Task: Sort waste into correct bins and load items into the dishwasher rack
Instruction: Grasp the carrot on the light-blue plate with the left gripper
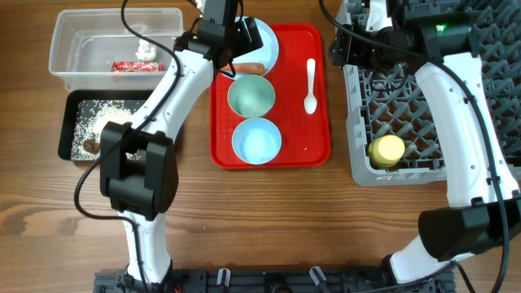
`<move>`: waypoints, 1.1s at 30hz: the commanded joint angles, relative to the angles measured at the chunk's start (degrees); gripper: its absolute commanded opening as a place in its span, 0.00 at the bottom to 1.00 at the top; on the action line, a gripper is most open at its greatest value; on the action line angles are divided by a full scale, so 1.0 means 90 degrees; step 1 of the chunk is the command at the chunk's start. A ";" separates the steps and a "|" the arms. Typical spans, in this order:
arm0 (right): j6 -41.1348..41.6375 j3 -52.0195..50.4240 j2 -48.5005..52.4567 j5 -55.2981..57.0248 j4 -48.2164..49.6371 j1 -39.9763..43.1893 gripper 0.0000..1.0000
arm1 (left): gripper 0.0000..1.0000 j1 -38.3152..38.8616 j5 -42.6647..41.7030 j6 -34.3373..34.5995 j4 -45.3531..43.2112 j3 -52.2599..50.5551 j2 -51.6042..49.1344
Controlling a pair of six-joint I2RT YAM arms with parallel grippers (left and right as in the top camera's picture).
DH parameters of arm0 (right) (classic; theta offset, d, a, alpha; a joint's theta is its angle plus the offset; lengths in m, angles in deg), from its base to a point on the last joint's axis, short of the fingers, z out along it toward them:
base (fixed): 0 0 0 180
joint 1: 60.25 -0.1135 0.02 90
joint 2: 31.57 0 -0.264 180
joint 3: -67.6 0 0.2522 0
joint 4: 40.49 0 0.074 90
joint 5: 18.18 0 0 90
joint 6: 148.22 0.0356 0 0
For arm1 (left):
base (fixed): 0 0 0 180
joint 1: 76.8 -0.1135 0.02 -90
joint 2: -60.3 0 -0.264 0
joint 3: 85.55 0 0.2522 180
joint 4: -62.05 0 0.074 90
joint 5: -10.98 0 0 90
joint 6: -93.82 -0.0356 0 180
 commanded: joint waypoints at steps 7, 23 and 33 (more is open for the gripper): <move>-0.0112 0.0083 0.0095 0.0126 -0.0044 0.0019 0.74 | 1.00 0.0206 0.0816 0.1642 0.0420 0.0070 -0.0610; -0.0138 0.0083 0.0095 0.0131 -0.0107 0.0019 0.74 | 1.00 0.0413 0.0794 0.2433 0.0085 0.0070 -0.1117; -0.0138 0.0083 0.0095 0.0131 -0.0112 0.0019 0.74 | 0.98 0.0413 0.0746 0.2429 -0.0345 0.0070 -0.1372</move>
